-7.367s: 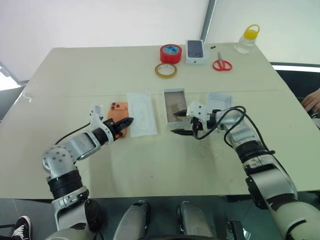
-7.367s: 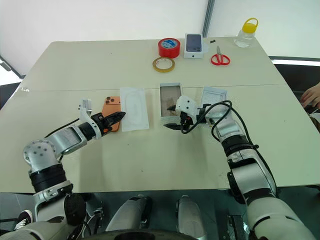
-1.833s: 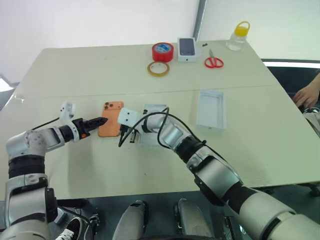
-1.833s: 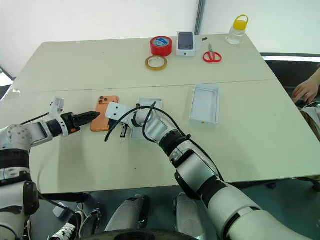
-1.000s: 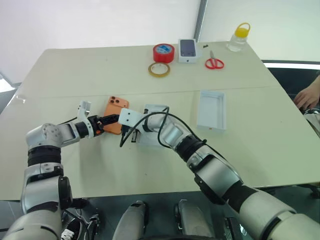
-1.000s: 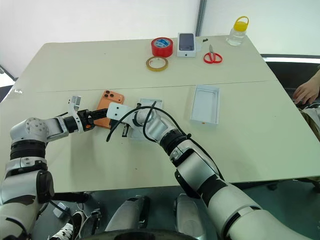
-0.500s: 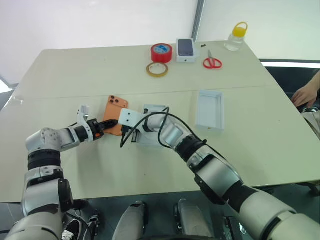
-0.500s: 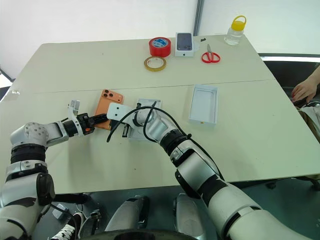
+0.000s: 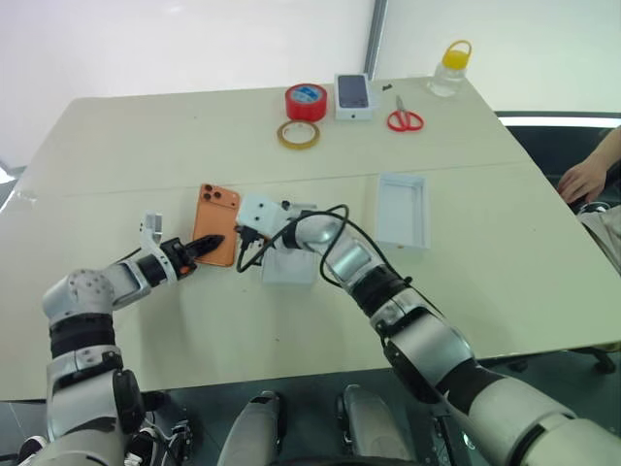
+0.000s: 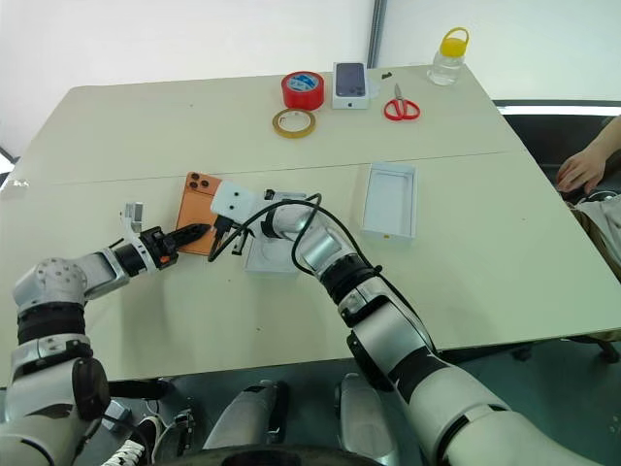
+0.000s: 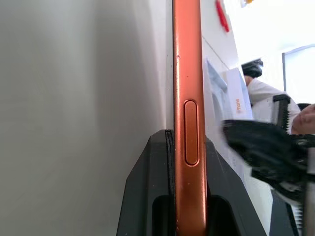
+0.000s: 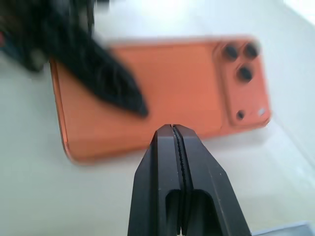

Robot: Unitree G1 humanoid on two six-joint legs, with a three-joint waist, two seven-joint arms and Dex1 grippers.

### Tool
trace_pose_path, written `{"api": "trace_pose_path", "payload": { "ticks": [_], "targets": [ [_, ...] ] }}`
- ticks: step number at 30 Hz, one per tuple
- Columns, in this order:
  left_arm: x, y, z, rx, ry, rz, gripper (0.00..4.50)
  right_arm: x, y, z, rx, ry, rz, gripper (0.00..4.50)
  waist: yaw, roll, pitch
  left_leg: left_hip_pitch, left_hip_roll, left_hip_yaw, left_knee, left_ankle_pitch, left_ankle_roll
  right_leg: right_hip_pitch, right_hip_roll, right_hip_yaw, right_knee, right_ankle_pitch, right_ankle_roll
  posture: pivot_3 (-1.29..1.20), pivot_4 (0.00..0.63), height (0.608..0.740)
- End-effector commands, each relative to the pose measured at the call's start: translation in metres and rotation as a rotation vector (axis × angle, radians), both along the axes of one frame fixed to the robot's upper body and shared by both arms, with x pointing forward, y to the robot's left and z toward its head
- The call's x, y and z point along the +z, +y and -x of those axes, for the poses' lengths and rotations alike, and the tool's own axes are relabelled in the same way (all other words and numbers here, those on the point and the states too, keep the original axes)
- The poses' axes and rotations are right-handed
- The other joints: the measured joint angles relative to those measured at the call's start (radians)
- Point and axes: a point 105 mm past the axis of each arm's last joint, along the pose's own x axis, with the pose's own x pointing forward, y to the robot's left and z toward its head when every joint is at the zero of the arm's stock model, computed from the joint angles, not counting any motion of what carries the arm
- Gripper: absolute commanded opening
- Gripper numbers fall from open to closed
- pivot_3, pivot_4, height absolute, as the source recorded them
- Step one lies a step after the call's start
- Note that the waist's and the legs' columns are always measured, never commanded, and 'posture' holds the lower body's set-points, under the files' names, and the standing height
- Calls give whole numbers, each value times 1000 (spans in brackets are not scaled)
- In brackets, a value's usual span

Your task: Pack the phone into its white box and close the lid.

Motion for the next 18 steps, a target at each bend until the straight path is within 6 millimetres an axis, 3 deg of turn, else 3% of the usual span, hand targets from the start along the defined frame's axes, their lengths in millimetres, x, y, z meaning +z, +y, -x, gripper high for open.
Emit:
{"api": "trace_pose_path", "payload": {
  "ticks": [1, 4, 7, 9, 11, 14, 18],
  "targets": [
    [23, 10, 1, 60, -115, 12, 1, 34, -10, 8, 89, 71, -154, 254, 0, 0, 0, 0, 0, 0, 0, 0, 1, 0, 0, 0, 0, 0, 0, 0, 150, 740],
    [32, 17, 5, 108, -134, 124, 0, 43, -28, 17, 148, 79, -167, 1381, 2, 0, 0, -1, 0, 0, 0, -1, 2, 0, 0, 0, 0, 0, 0, 0, 150, 740],
    [43, 12, 9, 118, -145, 280, 0, 25, -58, 40, 246, 49, -13, 2902, 11, 0, 0, -1, 0, 0, 0, -3, 4, -1, 0, -1, -1, 0, 0, 0, 150, 740],
    [48, 2, 14, 109, -159, 325, 0, 9, -79, 54, 287, 16, 92, 2902, 14, -2, 1, -2, 0, 0, 1, -4, 6, 0, 0, -1, -2, 0, 0, 0, 150, 740],
    [47, -6, 16, 114, -169, 292, 0, -5, -92, 56, 259, 6, 132, 2902, 12, -2, 1, -2, 0, 1, 1, -4, 6, -2, 0, 0, 0, 0, 0, 0, 150, 740],
    [50, -13, 17, 128, -175, 291, 0, -19, -100, 59, 242, -15, 189, 2902, 24, -4, 1, -2, 1, 1, 2, -4, 6, 0, 0, 0, -2, 0, 0, 0, 150, 740],
    [49, -25, 19, 106, -169, 257, 0, -23, -102, 62, 225, -8, 181, 2902, 24, -4, 2, -2, 1, 1, 2, -3, 6, -1, 1, 0, -2, 0, 0, 0, 150, 740]
  ]
}}
